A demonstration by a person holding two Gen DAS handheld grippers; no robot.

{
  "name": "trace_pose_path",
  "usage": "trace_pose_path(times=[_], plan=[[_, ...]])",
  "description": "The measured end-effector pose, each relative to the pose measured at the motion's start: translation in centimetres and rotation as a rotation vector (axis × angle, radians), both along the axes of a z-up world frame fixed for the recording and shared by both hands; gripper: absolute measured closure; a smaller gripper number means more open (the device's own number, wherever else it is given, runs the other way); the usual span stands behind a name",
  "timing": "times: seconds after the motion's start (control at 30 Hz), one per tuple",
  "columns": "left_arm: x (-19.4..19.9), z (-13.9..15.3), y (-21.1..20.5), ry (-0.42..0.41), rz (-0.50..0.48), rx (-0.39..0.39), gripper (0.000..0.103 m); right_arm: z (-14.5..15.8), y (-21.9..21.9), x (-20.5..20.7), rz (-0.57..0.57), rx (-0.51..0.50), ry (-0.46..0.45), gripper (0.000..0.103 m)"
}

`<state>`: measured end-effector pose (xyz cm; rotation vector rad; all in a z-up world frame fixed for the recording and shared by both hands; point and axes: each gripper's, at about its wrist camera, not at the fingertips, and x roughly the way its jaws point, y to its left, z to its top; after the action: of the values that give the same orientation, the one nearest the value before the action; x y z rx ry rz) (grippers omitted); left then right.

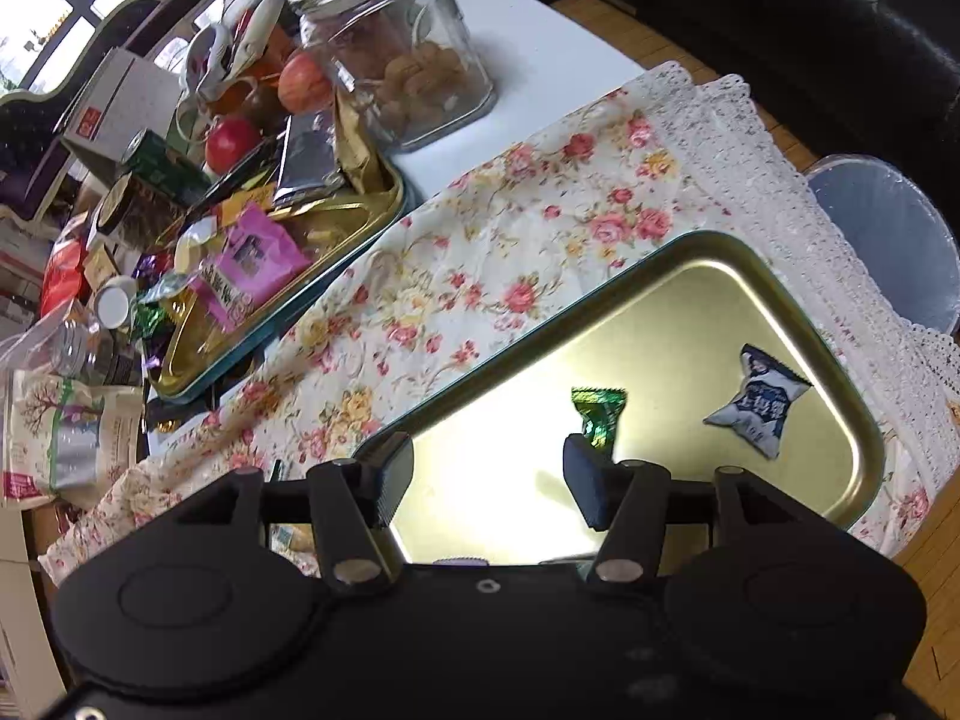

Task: Organize snacks
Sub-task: 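Withdraw both open grippers from the tray back over the floral cloth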

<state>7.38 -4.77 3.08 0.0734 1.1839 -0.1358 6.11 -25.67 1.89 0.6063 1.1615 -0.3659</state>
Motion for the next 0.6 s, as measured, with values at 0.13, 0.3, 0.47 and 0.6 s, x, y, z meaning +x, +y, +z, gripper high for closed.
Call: trace_pose_path(times=[0.13, 0.3, 0.47, 0.6], plan=[[0.8, 1.0, 2.8, -0.026, 0.051, -0.007, 0.053, 0.0, 2.2, 0.9, 0.061, -0.013, 0.011, 0.045], [1.7, 1.9, 6.7, -0.049, 0.137, -0.009, 0.053, 0.0, 6.6, 1.7, 0.159, -0.025, 0.012, 0.045], [2.4, 2.7, 11.0, -0.078, 0.233, -0.001, 0.053, -0.3, 11.5, 2.4, 0.272, -0.054, 0.020, 0.045], [3.0, 2.9, 14.5, -0.084, 0.311, 0.016, 0.053, -0.6, 15.3, 2.9, 0.357, -0.071, 0.027, 0.045]])
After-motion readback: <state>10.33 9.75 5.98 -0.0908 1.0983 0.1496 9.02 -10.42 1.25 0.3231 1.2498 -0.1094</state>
